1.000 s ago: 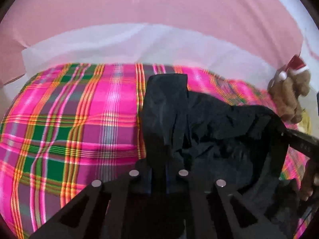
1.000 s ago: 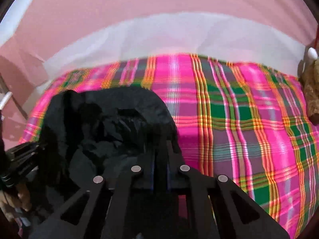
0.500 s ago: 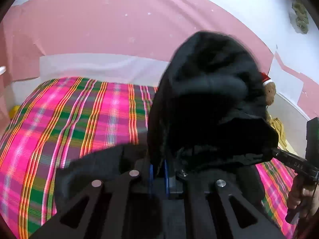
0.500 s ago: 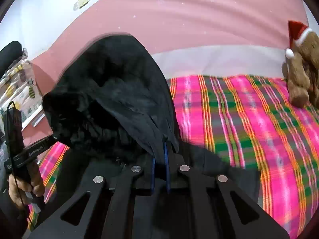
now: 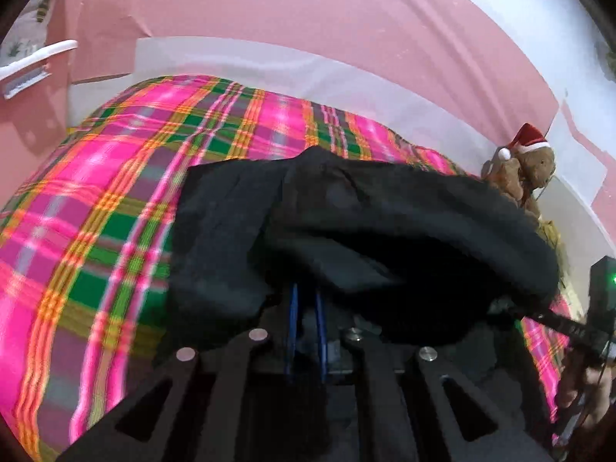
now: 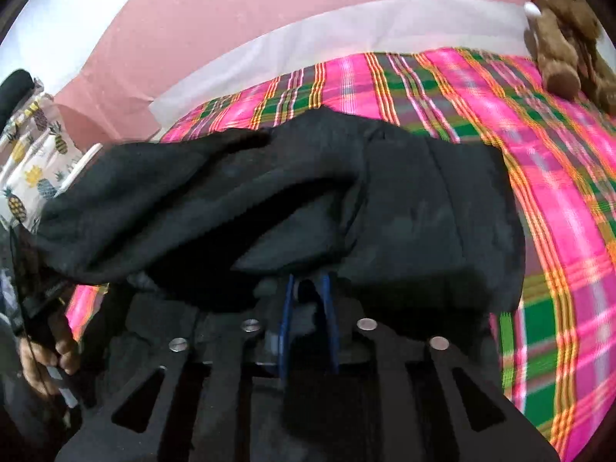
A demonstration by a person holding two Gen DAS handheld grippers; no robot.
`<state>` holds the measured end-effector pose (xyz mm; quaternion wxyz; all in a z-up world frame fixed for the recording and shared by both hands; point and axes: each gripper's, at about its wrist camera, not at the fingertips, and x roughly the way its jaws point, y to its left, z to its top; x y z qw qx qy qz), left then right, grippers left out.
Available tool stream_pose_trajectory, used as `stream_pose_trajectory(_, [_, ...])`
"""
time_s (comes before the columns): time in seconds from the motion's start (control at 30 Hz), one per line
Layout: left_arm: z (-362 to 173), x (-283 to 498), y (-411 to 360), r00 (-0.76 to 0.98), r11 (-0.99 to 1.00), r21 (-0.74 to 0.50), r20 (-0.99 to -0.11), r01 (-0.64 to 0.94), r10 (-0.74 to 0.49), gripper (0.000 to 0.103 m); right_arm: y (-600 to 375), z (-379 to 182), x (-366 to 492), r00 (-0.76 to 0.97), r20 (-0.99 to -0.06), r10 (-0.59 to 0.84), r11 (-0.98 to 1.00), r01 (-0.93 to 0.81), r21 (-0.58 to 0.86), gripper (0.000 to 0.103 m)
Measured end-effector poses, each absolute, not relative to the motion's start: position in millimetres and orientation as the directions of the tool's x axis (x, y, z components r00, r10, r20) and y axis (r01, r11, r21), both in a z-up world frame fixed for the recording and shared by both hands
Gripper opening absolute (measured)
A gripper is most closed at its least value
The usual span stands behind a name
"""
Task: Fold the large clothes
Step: 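Lift the hem with both grippers and fold it toward the hood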
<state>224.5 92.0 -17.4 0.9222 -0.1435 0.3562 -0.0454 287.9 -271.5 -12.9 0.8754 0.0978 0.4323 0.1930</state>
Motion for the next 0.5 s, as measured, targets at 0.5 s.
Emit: stream_pose_trajectory(0.5, [0,262,54,0.737,0.934,-0.341,-0.603,0.107,-0.305,0.047,-246,-29,317,0.439,-0.695,0.569,0.813,-0.179,0.554,0.045])
